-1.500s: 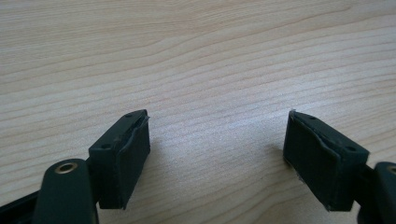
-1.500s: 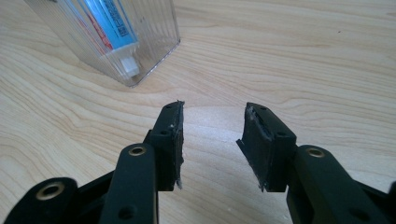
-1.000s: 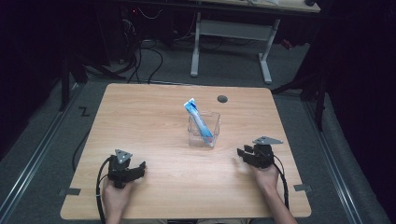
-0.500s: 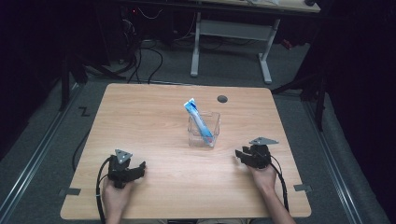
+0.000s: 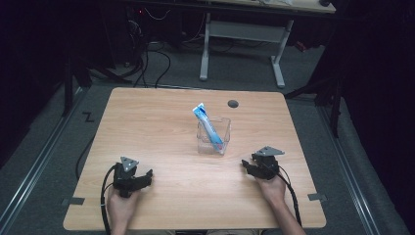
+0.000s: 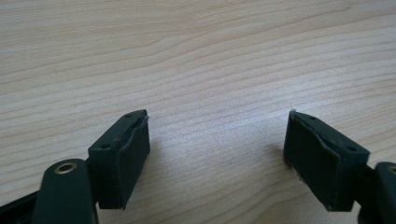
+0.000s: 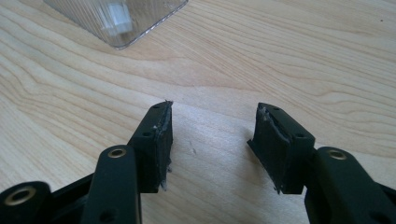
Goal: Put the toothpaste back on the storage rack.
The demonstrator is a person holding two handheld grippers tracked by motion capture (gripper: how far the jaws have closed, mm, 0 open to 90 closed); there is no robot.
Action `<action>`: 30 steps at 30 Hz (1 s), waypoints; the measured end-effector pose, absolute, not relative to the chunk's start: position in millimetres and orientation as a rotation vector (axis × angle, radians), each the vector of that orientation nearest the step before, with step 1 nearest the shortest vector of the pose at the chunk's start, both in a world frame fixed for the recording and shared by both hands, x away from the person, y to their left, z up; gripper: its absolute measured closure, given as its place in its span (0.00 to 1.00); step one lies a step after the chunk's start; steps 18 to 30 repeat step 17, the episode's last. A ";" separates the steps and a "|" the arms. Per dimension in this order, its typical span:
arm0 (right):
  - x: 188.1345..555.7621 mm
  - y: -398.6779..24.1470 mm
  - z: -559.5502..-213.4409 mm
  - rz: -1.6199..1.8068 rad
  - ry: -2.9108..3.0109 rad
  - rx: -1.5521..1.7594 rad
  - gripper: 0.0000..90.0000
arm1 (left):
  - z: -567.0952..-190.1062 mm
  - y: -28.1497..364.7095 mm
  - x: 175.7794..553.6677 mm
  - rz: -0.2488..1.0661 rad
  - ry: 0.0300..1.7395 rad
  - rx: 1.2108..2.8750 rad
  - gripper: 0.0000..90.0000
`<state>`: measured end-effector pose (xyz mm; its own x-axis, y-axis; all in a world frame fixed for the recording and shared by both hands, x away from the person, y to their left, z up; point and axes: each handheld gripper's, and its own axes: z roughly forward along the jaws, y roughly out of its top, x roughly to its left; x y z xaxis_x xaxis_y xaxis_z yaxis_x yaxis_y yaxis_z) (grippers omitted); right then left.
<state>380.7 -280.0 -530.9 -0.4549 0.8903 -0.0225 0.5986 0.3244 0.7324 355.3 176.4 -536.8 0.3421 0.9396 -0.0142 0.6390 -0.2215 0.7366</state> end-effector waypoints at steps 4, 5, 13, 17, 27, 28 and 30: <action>381.2 -280.3 -531.0 0.929 2.173 1.313 0.51 | -536.9 176.2 355.3 0.589 1.378 1.953 0.26; 381.3 -280.3 -531.0 0.929 2.173 1.313 0.51 | -536.9 176.3 355.2 0.589 1.378 1.953 0.26; 381.4 -280.1 -531.1 0.923 2.164 1.326 0.48 | -536.9 176.3 355.3 0.589 1.378 1.954 0.26; 382.0 -279.8 -531.1 0.922 2.164 1.327 0.47 | -536.9 176.3 355.3 0.589 1.378 1.953 0.26; 382.0 -279.8 -531.1 0.922 2.164 1.327 0.47 | -536.9 176.3 355.3 0.589 1.378 1.953 0.26; 382.0 -279.8 -531.1 0.922 2.164 1.327 0.47 | -536.9 176.3 355.3 0.589 1.378 1.953 0.26; 382.0 -279.8 -531.1 0.922 2.164 1.327 0.47 | -536.9 176.3 355.3 0.589 1.378 1.953 0.26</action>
